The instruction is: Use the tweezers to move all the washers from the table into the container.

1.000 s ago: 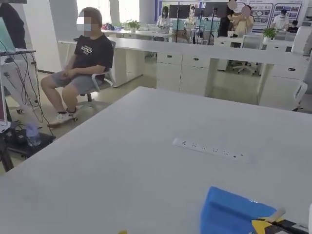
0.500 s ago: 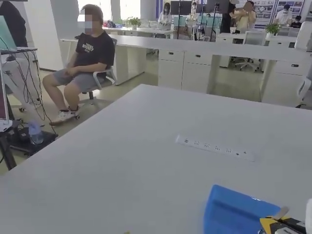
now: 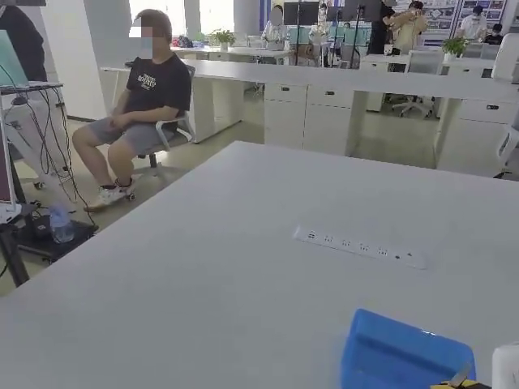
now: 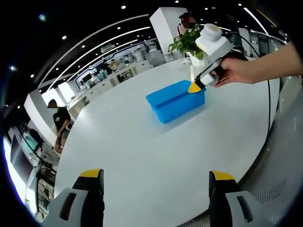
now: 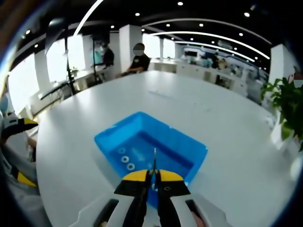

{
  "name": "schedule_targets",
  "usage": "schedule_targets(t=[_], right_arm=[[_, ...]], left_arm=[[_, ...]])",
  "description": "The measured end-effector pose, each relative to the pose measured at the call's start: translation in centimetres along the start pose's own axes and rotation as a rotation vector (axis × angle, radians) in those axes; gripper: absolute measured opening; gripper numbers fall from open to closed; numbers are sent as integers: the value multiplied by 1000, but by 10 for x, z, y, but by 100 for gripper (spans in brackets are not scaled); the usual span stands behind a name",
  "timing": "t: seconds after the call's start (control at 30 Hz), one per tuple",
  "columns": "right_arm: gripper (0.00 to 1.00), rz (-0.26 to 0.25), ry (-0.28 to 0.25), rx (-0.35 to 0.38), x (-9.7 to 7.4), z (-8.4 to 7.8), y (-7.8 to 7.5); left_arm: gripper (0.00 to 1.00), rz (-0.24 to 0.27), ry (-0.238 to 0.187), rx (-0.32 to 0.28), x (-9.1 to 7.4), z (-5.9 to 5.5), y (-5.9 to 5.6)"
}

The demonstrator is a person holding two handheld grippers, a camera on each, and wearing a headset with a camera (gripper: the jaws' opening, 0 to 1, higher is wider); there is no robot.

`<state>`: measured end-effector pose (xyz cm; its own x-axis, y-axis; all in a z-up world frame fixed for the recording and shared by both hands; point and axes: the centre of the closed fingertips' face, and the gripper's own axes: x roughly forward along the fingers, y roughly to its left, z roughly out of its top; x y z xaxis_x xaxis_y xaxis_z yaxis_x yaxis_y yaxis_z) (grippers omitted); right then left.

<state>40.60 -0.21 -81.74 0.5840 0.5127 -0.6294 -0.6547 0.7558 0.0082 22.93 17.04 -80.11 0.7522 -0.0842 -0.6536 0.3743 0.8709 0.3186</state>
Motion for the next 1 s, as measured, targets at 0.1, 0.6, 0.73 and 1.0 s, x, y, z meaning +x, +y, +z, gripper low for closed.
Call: schedule_targets(t=[0.1,0.6,0.73,1.0], right_arm=[[3,3,-3,8,1,1,-1],[3,-2,-108,35,-22,27,8],[3,22,-149,9,-41,38,22],[3,94,-210,-27,-73,54,44]], left_arm=[[94,0,1,3,0,0,0],[87,-7,-10,-37,-4,5,3],[80,-18,-36,-35,-9,16,2],[44,-131,-117,31,-15,57,-12]])
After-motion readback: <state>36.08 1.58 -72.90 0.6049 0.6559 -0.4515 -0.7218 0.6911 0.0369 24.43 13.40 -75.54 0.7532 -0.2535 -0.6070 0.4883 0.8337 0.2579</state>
